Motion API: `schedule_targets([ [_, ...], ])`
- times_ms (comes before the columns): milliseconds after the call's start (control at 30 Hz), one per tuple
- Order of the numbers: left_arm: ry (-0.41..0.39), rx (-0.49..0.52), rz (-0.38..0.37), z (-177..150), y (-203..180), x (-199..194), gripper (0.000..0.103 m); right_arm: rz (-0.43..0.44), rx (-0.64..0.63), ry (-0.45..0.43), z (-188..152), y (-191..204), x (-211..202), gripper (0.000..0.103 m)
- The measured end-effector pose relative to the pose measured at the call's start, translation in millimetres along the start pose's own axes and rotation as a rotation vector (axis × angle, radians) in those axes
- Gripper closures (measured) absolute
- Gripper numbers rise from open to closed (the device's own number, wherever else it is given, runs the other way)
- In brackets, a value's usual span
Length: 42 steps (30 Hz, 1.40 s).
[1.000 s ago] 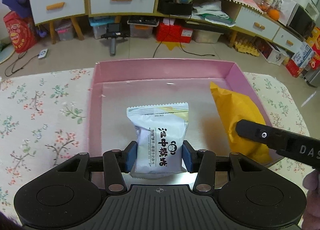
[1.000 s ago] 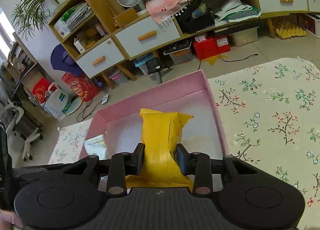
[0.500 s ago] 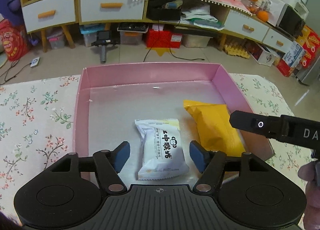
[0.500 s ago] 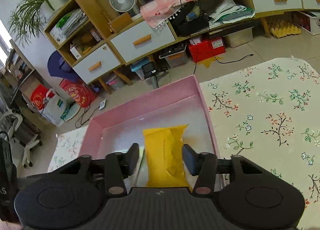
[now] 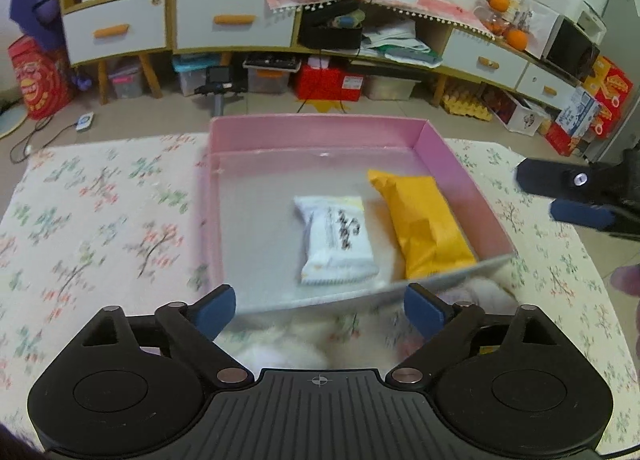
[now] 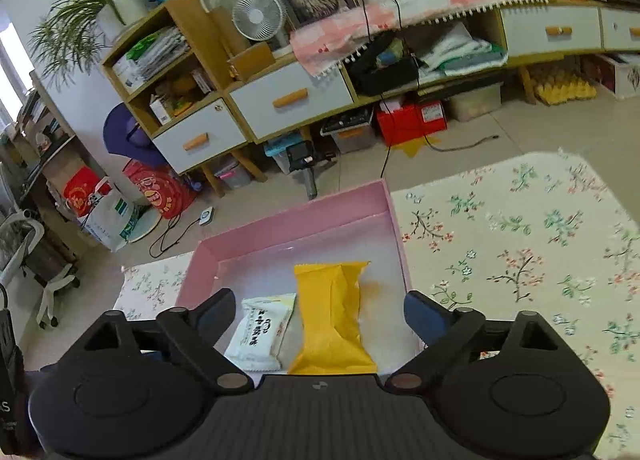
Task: Organize snacks
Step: 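Grasp the yellow sandwich packet with the left tool while the right tool grasps a white packet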
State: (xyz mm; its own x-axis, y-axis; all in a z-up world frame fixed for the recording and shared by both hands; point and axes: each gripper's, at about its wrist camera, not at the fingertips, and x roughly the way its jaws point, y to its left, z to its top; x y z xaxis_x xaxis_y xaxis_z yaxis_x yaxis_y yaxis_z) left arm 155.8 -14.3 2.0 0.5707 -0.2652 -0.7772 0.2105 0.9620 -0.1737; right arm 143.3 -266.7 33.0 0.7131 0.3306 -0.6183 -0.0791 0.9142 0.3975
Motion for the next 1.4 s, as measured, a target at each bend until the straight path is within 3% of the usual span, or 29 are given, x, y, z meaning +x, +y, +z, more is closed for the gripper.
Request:
schedule_targets([
  [167, 0.005, 0.031, 0.036, -13.2, 5.8, -25.0, 0.006, -0.022, -0.044, -0.009, -6.5, 16.3, -17.2, 0.025],
  [500, -0.021, 0.075, 0.080, -45.3, 14.5, -66.6, 0.004, -0.027, -0.093, 0.004, -35.7, 47.2, -40.4, 0.024],
  [733, -0.048, 0.072, 0.081, -68.6, 31.9, -73.1, 0.002, -0.017, -0.132, -0.036, -61.7, 58.2, -48.6, 0.025],
  [967, -0.074, 0.100, 0.142, -87.9, 61.6, -70.7, 0.002, -0.037, -0.197, -0.037, -83.6, 61.4, -40.7, 0.025],
  [1267, -0.105, 0.162, 0.094, -112.7, 90.1, -66.1, 0.002, 0.011, -0.349, -0.010, -117.6, 63.7, -37.3, 0.025],
  [1400, -0.068, 0.097, 0.060, -112.0, 96.4, -60.3, 0.002, 0.043, -0.414, 0.017, -127.0, 74.1, -30.3, 0.024],
])
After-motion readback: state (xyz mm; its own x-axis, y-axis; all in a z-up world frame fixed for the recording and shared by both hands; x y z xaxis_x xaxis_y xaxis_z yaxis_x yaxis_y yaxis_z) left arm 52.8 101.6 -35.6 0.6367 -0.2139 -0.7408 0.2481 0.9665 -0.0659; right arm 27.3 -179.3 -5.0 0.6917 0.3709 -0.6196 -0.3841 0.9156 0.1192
